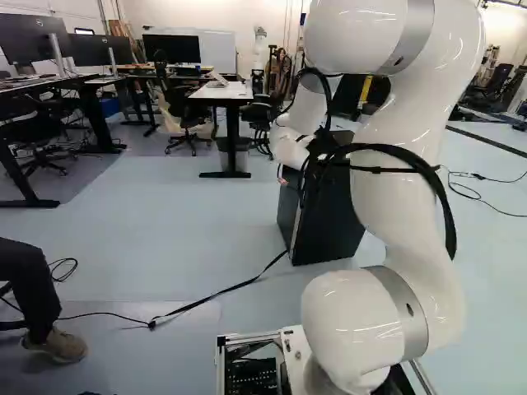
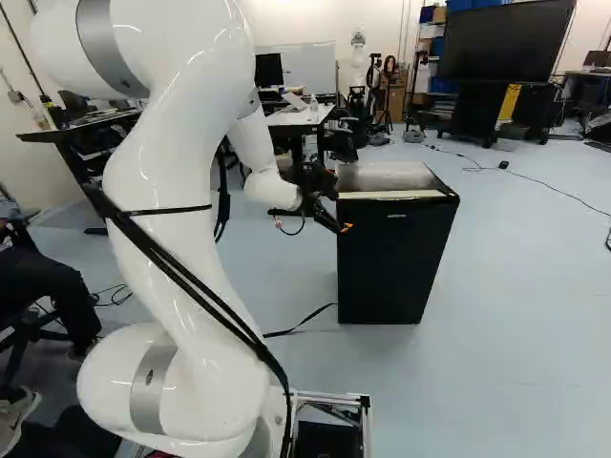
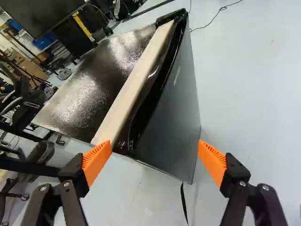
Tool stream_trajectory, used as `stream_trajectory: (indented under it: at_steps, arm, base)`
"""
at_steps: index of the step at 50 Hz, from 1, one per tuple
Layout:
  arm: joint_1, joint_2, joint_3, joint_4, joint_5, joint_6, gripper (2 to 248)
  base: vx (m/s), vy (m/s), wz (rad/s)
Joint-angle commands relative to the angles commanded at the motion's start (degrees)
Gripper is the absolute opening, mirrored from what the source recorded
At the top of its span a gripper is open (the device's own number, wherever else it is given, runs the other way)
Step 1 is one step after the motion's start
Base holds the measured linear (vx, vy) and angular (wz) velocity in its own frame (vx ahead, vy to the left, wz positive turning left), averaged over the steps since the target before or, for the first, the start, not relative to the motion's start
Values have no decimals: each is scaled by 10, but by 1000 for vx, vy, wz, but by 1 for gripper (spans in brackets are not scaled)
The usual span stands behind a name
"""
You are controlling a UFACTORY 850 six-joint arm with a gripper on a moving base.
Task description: Open the fridge door
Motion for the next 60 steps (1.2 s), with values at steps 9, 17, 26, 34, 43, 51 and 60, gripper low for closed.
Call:
stream_trajectory:
  at_steps: [9,17,26,34,43,51,60]
  arm:
    - [0,-2,-2,6,0,0,247]
    - [0,-2,-3,25,0,0,247]
    - [0,-2,-3,51,0,0,247]
    - [0,-1,-1,79,0,0,247]
    - [-1,12,17,128,-6,0,247]
    - [-4,27,38,175,-12,0,247]
    - [-10,44,61,229,-19,0,247]
  base:
    - [0,0,0]
    - [0,0,0]
    - [0,2,7]
    - [1,8,33]
    - [-1,-12,-47]
    - [0,-1,-4]
    - [0,0,0]
